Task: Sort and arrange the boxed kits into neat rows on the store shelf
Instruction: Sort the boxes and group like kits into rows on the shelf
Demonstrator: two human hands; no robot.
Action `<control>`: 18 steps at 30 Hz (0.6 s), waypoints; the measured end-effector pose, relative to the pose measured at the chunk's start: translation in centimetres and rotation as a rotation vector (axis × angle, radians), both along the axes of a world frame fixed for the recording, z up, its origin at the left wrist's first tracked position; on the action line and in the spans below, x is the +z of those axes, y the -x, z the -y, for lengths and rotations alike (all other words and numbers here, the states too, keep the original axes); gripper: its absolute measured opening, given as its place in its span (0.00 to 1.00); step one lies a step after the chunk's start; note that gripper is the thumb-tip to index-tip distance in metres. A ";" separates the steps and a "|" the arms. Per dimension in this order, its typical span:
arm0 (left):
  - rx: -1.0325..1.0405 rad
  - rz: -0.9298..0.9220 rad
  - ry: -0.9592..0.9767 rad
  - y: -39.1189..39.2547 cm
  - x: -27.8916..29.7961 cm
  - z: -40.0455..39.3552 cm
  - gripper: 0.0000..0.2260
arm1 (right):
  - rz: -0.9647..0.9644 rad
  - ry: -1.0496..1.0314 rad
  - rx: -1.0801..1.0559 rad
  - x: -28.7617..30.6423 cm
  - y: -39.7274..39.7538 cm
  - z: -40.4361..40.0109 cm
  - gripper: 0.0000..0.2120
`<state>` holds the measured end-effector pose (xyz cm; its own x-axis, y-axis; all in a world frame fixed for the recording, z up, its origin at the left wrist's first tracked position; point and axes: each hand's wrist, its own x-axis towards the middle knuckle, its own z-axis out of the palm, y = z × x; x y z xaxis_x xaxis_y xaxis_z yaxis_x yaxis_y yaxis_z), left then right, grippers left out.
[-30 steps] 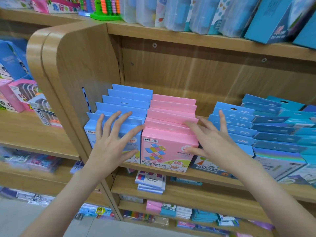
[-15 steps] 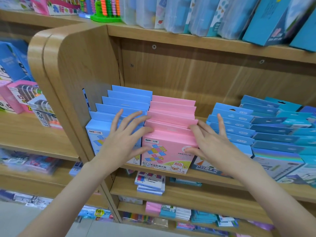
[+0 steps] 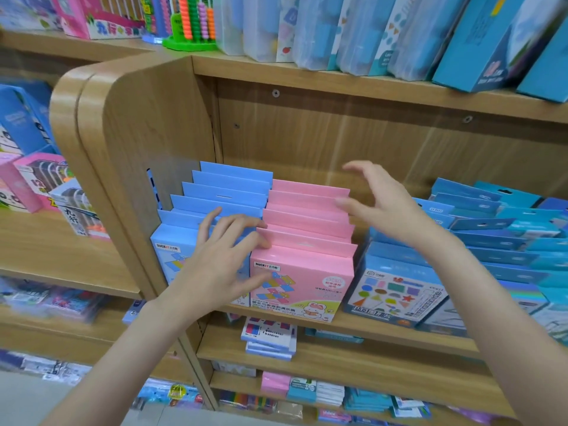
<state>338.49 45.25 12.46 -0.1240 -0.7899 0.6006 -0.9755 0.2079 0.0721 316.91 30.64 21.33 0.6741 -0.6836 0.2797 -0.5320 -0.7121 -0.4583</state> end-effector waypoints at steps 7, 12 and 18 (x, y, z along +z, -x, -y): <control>0.039 0.145 -0.013 3.6 -0.3 0.7 0.30 | -0.385 -0.294 0.211 0.4 -3.8 5.8 0.22; 0.093 0.218 0.024 3.7 -1.4 0.9 0.34 | -0.464 -0.470 0.216 0.7 -4.5 6.2 0.15; 0.069 0.193 0.042 3.6 -1.5 1.0 0.33 | -0.491 -0.568 0.205 1.2 -4.4 5.6 0.13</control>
